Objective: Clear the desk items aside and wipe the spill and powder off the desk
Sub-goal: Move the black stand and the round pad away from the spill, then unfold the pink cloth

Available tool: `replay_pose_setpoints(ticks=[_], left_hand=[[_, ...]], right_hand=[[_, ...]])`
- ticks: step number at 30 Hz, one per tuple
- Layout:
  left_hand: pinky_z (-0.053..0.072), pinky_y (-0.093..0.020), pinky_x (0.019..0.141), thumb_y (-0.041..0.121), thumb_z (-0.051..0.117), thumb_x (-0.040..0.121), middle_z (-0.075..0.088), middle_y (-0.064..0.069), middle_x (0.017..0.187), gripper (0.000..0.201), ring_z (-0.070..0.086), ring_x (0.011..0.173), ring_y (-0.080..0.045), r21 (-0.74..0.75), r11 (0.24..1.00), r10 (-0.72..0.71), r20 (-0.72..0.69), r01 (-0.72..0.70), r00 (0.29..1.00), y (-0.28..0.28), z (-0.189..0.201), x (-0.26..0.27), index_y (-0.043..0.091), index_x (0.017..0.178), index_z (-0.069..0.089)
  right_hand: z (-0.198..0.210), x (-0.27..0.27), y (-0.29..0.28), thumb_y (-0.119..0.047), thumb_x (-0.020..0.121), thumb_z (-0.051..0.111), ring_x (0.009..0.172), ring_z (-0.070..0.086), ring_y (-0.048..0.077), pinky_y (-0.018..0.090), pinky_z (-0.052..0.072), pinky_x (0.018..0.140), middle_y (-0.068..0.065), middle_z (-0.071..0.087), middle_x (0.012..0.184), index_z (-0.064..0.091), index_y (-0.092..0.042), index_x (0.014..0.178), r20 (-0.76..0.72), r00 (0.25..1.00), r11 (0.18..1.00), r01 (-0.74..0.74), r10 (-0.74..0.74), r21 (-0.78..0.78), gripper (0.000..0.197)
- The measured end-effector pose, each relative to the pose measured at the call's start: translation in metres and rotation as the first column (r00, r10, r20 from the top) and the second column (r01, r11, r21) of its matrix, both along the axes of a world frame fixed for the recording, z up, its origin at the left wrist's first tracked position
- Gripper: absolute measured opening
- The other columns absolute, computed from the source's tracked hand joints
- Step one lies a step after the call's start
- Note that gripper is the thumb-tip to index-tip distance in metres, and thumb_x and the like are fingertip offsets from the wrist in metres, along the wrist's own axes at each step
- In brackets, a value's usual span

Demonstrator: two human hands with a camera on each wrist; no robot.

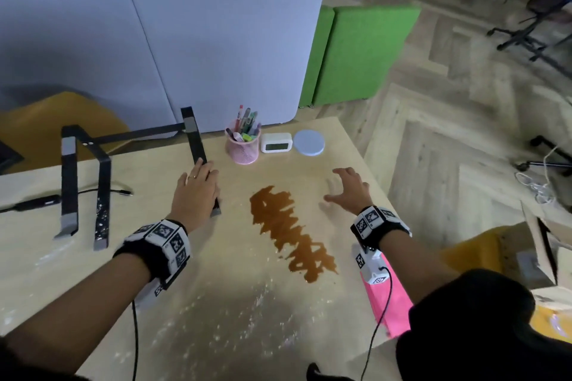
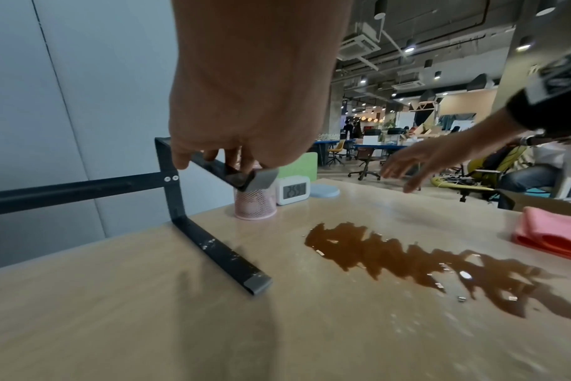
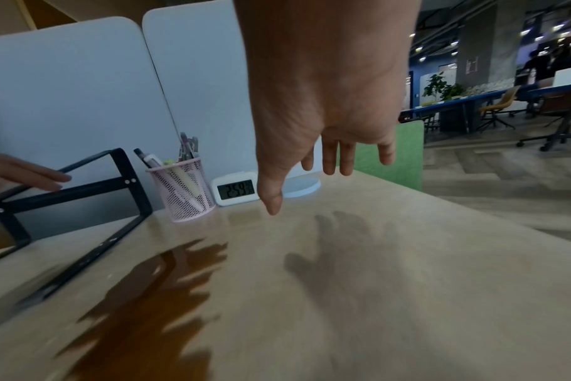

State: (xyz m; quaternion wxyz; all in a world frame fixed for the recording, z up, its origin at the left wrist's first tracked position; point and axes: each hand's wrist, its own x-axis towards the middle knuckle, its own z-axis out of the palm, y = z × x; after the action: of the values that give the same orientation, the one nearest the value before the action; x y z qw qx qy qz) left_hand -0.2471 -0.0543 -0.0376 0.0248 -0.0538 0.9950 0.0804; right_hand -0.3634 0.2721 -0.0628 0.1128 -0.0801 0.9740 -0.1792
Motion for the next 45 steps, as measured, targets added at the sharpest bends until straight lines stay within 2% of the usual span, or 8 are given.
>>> replay_pose_setpoints(ticks=[8, 13, 20, 26, 32, 35, 39, 45], left_hand=[[0.023, -0.045, 0.112, 0.025, 0.044, 0.096, 0.029, -0.005, 0.153, 0.043, 0.021, 0.144, -0.022, 0.122, 0.971, -0.203, -0.037, 0.206, 0.979, 0.073, 0.003, 0.079, 0.013, 0.137, 0.042], [0.036, -0.035, 0.101, 0.023, 0.046, 0.095, 0.055, 0.006, 0.127, 0.03, 0.049, 0.118, -0.012, 0.273, 0.917, -0.289, -0.043, 0.29, 0.956, 0.123, -0.002, 0.147, 0.019, 0.124, 0.053], [0.039, -0.027, 0.092, 0.025, 0.042, 0.096, 0.062, 0.013, 0.103, 0.019, 0.056, 0.095, -0.005, 0.386, 0.875, -0.314, -0.004, 0.292, 0.949, 0.167, -0.023, 0.212, 0.025, 0.105, 0.06], [0.039, -0.03, 0.088, 0.022, 0.042, 0.095, 0.062, 0.01, 0.101, 0.02, 0.056, 0.094, -0.011, 0.403, 0.883, -0.286, 0.051, 0.243, 0.957, 0.174, -0.026, 0.212, 0.022, 0.104, 0.06], [0.041, -0.033, 0.088, 0.02, 0.043, 0.093, 0.063, 0.007, 0.099, 0.019, 0.057, 0.095, -0.014, 0.361, 0.902, -0.292, 0.11, 0.235, 0.95, 0.176, -0.025, 0.193, 0.02, 0.098, 0.061], [0.04, -0.033, 0.084, 0.019, 0.042, 0.093, 0.063, 0.006, 0.099, 0.019, 0.057, 0.095, -0.016, 0.34, 0.907, -0.297, 0.102, 0.248, 0.949, 0.181, -0.023, 0.178, 0.019, 0.098, 0.061], [0.042, -0.035, 0.086, 0.019, 0.043, 0.094, 0.061, 0.004, 0.104, 0.02, 0.056, 0.098, -0.017, 0.322, 0.897, -0.346, 0.084, 0.303, 0.934, 0.191, -0.017, 0.164, 0.018, 0.105, 0.06], [0.045, -0.037, 0.089, 0.019, 0.046, 0.094, 0.059, 0.006, 0.114, 0.024, 0.055, 0.105, -0.015, 0.343, 0.871, -0.384, 0.03, 0.351, 0.923, 0.2, -0.013, 0.155, 0.019, 0.115, 0.057]], right_hand=[[-0.017, 0.133, 0.078, -0.033, 0.072, 0.076, 0.127, 0.039, 0.026, 0.053, 0.03, 0.106, 0.006, 0.041, 0.139, 0.04, -0.017, 0.135, 0.089, 0.982, 0.986, 0.164, -0.165, 0.017, 0.074], [-0.028, 0.187, 0.11, -0.039, 0.071, 0.076, 0.131, 0.035, 0.03, 0.055, 0.03, 0.109, 0.012, 0.035, 0.142, 0.03, -0.012, 0.141, 0.134, 0.951, 0.959, 0.266, -0.277, 0.095, 0.088], [-0.042, 0.21, 0.119, -0.032, 0.07, 0.077, 0.11, 0.05, 0.026, 0.047, 0.046, 0.098, 0.011, 0.046, 0.125, 0.042, -0.004, 0.127, 0.102, 0.957, 0.957, 0.259, -0.273, 0.129, 0.073], [-0.059, 0.217, 0.125, -0.018, 0.079, 0.069, 0.089, 0.057, 0.024, 0.042, 0.054, 0.082, 0.009, 0.054, 0.108, 0.056, -0.007, 0.096, 0.006, 0.974, 0.973, 0.228, -0.228, -0.018, 0.024], [-0.059, 0.219, 0.128, -0.01, 0.081, 0.065, 0.085, 0.057, 0.028, 0.046, 0.052, 0.08, 0.011, 0.06, 0.099, 0.064, -0.006, 0.083, -0.038, 0.979, 0.976, 0.197, -0.201, -0.095, 0.005], [-0.055, 0.217, 0.129, -0.006, 0.082, 0.063, 0.084, 0.057, 0.027, 0.044, 0.051, 0.082, 0.011, 0.062, 0.094, 0.068, -0.004, 0.076, -0.045, 0.973, 0.965, 0.218, -0.227, -0.149, 0.008], [-0.053, 0.218, 0.128, -0.004, 0.084, 0.061, 0.086, 0.052, 0.026, 0.036, 0.047, 0.079, 0.013, 0.058, 0.094, 0.072, 0.001, 0.082, -0.051, 0.963, 0.953, 0.253, -0.265, -0.169, 0.012], [-0.035, 0.217, 0.112, -0.002, 0.094, 0.048, 0.052, 0.05, 0.013, 0.01, 0.04, 0.049, 0.008, 0.058, 0.069, 0.063, 0.002, 0.08, 0.055, 0.965, 0.905, 0.26, -0.256, -0.337, 0.021]])
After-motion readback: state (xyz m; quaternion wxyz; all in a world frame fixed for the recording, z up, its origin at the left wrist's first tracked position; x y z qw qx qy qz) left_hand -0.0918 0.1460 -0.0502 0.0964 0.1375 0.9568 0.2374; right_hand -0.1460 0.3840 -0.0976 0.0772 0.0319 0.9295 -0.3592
